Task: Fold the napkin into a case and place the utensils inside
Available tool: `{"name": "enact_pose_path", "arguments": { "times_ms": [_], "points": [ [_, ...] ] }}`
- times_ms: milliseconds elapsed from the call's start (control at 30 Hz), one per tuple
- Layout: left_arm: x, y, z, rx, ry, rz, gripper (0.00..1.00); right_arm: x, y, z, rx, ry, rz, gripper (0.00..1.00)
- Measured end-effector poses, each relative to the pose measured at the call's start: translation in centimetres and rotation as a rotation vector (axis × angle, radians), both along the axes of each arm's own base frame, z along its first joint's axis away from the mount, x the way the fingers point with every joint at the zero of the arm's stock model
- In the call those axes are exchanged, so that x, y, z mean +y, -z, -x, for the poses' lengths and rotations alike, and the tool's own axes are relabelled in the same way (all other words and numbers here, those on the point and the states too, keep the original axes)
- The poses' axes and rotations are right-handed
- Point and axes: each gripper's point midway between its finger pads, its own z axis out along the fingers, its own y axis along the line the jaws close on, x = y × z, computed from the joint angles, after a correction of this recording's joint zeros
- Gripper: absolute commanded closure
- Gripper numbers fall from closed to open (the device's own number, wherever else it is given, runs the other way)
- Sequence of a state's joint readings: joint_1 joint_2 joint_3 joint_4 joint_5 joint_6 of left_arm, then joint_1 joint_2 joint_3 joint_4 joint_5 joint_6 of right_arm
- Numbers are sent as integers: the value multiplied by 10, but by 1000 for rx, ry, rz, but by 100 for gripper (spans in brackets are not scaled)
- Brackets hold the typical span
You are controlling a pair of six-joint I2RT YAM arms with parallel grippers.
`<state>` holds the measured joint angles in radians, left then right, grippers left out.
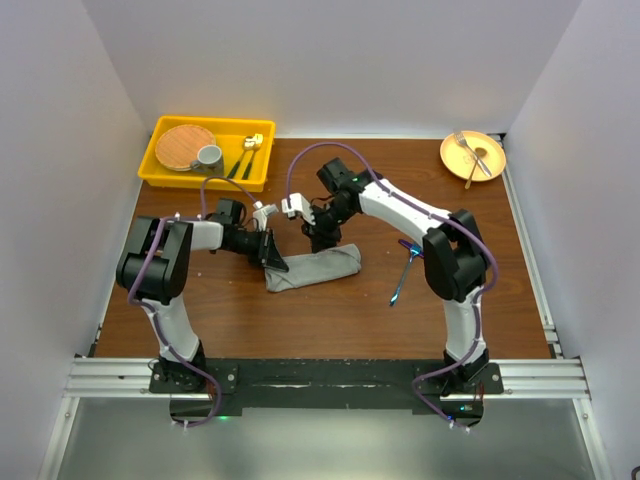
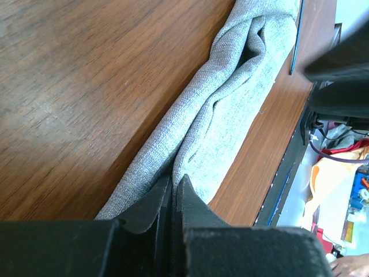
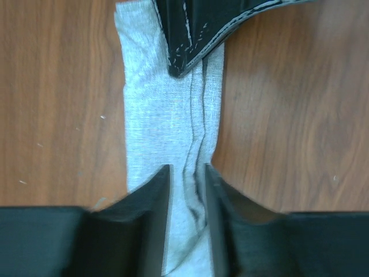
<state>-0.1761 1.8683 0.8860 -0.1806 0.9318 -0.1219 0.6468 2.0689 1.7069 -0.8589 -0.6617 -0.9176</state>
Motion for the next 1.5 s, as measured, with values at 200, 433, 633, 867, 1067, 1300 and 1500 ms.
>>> {"name": "enact_pose_path", "arguments": {
  "times_ms": [200, 433, 633, 867, 1067, 1300, 1500],
  "points": [
    [0, -1, 0, 15, -10, 1, 100, -5, -18, 14, 86, 137, -4, 88],
    [0, 0, 0, 27, -17, 2, 100, -12, 2, 39, 251, 258, 34, 91],
    [0, 0, -1, 49, -22, 6, 87, -10, 27, 34, 308, 367, 73, 94],
    [10, -9, -11, 36, -62, 41, 55, -12, 61, 27, 385, 505, 145, 98],
    [55, -50, -52, -141, -223, 47, 50, -10, 62, 26, 434, 571, 146, 98],
    [62, -116, -43, -332, -223, 101, 76, -10, 62, 25, 468, 612, 148, 98],
    [30, -86, 15, -200, -145, 131, 83, -11, 62, 24, 482, 629, 148, 98]
  ]
}}
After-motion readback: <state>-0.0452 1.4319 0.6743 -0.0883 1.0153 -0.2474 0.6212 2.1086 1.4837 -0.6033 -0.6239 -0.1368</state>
